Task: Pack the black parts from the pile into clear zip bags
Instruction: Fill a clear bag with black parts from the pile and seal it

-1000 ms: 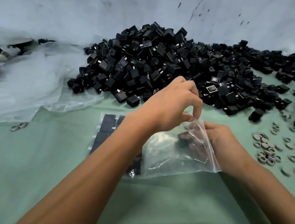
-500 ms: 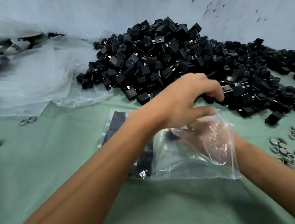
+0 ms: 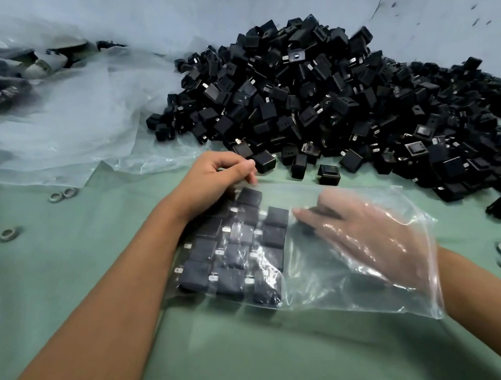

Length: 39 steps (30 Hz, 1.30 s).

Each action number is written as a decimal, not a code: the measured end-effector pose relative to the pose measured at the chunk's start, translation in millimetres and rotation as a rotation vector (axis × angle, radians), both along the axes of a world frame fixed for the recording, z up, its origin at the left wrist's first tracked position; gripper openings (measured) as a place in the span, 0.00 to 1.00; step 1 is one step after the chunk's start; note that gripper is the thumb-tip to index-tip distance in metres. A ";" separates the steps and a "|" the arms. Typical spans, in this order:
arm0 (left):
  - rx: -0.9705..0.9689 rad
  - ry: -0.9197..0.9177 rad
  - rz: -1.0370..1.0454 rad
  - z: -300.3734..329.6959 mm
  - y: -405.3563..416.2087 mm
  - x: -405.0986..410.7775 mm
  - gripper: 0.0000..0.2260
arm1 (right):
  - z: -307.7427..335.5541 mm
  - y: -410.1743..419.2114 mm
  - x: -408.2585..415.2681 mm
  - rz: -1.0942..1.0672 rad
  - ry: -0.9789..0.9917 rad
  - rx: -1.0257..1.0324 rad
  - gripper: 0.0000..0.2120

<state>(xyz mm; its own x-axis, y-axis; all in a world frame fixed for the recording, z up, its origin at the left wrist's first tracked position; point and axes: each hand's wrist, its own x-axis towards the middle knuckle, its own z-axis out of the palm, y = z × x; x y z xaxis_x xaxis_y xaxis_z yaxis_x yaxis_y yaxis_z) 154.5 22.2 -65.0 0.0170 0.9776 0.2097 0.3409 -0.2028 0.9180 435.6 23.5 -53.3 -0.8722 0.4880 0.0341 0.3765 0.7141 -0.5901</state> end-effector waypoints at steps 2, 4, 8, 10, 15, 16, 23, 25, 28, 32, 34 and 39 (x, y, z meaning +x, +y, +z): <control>-0.003 -0.045 -0.009 0.7 -0.6 -2.9 0.16 | 16.1 -7.3 -3.0 -0.103 0.020 0.037 0.22; -0.007 -0.067 -0.004 2.0 -1.7 -5.4 0.15 | 22.4 -13.5 -10.6 -0.184 -0.041 0.253 0.27; -0.022 -0.045 0.029 4.3 -2.7 -11.3 0.13 | 21.2 -17.9 -10.2 -0.127 -0.130 0.446 0.20; -0.023 0.000 0.037 2.5 -1.7 -12.0 0.12 | 18.8 -16.4 -7.7 -0.129 -0.152 0.486 0.22; -0.030 -0.010 0.084 0.0 -0.4 -10.8 0.15 | 5.9 -13.6 -2.6 -0.208 -0.132 0.512 0.22; -0.031 -0.008 0.083 -0.6 -0.1 -10.9 0.15 | 3.2 -11.5 -0.1 -0.195 -0.125 0.573 0.21; -0.012 0.025 0.079 -1.8 0.3 -10.2 0.17 | -18.6 18.7 28.1 -0.024 -0.140 0.648 0.30; -0.011 0.027 0.087 -2.2 -0.6 -10.4 0.17 | -15.8 21.8 27.4 -0.019 -0.124 0.536 0.29; -0.021 0.023 0.092 -1.8 -1.3 -8.8 0.16 | -15.3 14.1 16.5 -0.085 -0.095 0.613 0.30; -0.020 0.033 0.085 -2.8 -0.7 -9.4 0.15 | -1.2 2.5 -2.0 -0.099 -0.165 0.517 0.32; -0.011 0.024 0.086 -3.7 -0.2 -9.7 0.15 | 6.4 2.2 -6.9 -0.069 -0.174 0.485 0.26; 0.009 -0.013 0.107 -6.6 3.9 -10.9 0.16 | 0.4 -2.6 5.1 -0.151 -0.129 0.442 0.24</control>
